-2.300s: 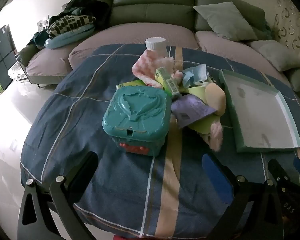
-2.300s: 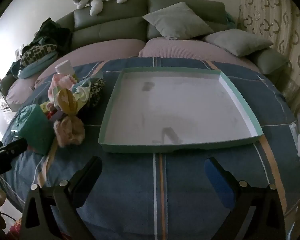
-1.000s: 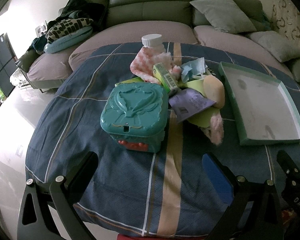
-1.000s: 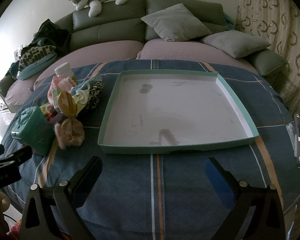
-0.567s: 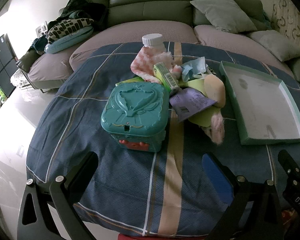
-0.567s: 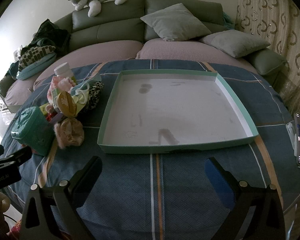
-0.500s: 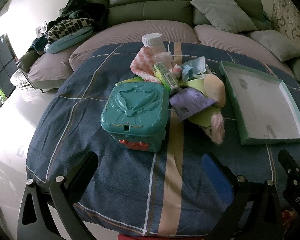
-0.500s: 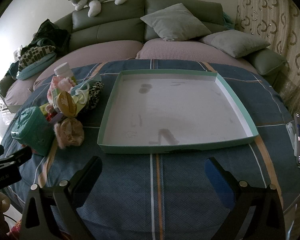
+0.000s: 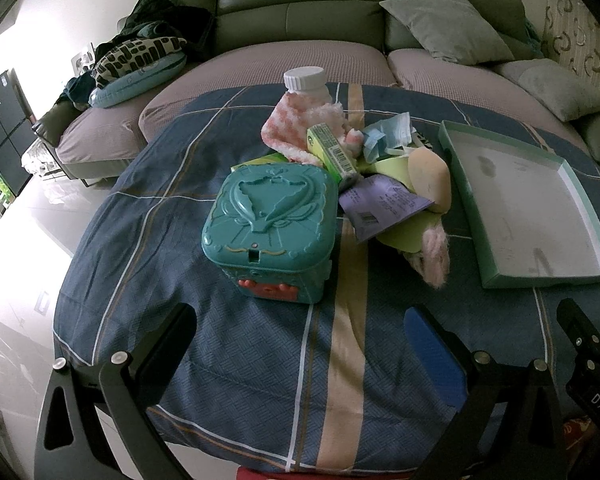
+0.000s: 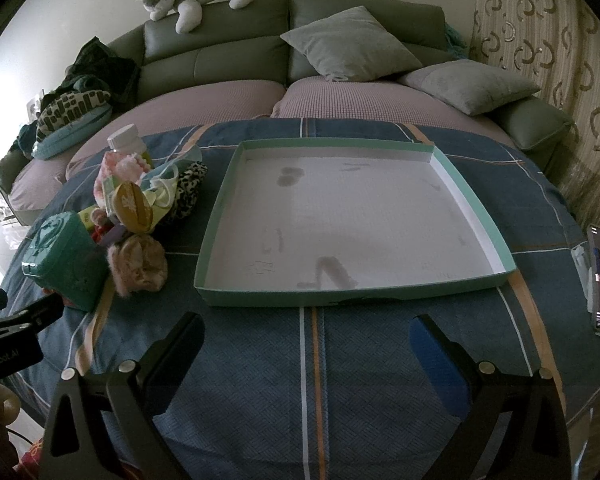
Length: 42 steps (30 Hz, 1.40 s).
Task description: Organize soft objects
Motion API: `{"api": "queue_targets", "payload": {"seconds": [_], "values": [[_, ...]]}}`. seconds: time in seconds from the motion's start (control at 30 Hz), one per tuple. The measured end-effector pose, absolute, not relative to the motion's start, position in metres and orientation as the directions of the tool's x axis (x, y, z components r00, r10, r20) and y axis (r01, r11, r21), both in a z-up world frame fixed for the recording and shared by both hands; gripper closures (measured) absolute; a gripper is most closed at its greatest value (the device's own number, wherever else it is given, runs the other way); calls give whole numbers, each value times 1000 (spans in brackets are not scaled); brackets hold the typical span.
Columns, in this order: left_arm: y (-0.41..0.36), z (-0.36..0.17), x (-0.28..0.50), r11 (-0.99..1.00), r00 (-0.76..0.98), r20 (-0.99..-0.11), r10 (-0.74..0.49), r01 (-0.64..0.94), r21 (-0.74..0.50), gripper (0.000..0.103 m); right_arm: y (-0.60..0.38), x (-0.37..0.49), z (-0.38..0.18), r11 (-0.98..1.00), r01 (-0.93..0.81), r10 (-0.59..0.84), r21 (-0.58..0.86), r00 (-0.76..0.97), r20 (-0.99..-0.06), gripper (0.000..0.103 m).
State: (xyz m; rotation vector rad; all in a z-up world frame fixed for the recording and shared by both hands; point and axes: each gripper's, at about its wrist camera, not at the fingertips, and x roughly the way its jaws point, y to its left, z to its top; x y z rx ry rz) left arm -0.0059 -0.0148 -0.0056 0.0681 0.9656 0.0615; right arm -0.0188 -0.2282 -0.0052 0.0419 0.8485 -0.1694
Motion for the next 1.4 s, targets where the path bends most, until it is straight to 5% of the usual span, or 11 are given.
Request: {"api": "queue_targets", "payload": {"seconds": [0.73,1.4], "values": [[-10,-2,-10,997,579,-812,74,-29,69,0,-226,-18,-3,986,160,-133,-37,645,-752,0],[15,99,70,994,598,-800,50,-110,-20,0,-197,47,75,999,-22,41,36,683,-729,0]]}}
